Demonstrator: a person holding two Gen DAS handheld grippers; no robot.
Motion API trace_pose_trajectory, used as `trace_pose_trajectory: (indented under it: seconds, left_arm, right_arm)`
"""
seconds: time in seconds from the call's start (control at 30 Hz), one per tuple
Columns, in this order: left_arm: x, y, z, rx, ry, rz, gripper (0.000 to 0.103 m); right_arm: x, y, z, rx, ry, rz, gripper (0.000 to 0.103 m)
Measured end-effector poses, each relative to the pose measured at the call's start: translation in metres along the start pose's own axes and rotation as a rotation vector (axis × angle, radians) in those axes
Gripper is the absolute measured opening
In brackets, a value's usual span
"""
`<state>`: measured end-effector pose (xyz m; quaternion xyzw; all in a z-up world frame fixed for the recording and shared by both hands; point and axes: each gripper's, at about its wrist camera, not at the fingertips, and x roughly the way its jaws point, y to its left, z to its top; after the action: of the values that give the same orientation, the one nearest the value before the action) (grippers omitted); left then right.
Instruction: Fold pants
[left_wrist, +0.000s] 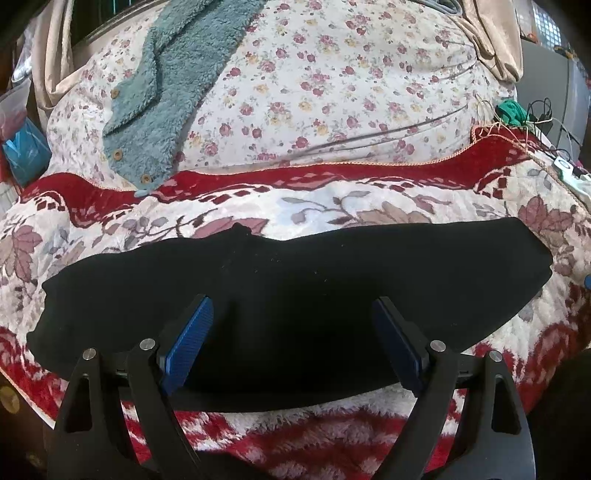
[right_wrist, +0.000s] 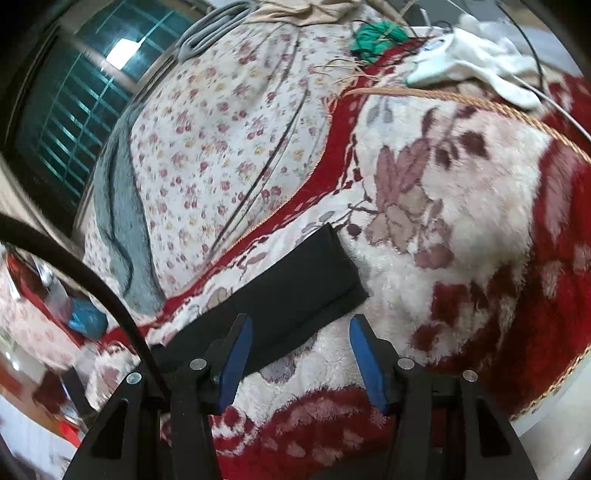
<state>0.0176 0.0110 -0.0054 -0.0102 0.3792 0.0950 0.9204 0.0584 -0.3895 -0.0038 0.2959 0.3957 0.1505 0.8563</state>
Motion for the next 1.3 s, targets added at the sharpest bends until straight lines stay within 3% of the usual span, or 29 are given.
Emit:
trace_pose_trajectory:
  seconds: [0.53, 0.7, 0.83, 0.93, 1.3]
  left_arm:
    - [0.010, 0.011, 0.002, -0.073, 0.038, -0.035, 0.088]
    - [0.005, 0.012, 0.000, -0.088, 0.020, -0.031, 0.088]
    - [0.002, 0.010, -0.001, -0.076, 0.012, -0.021, 0.088]
    - [0.001, 0.011, -0.001, -0.074, 0.007, -0.024, 0.088]
    - [0.002, 0.019, 0.000, -0.105, 0.014, -0.044, 0.088]
  right_arm:
    - [0.008, -0.004, 0.000, 0.018, 0.024, -0.021, 0.053]
    - [0.003, -0.006, -0.001, 0.028, -0.003, -0.023, 0.053]
    - [0.009, -0.004, 0.000, 0.018, 0.032, -0.023, 0.053]
    - [0.005, -0.003, -0.001, 0.017, 0.000, -0.036, 0.053]
    - [0.017, -0.001, -0.004, 0.013, 0.029, -0.060, 0.053]
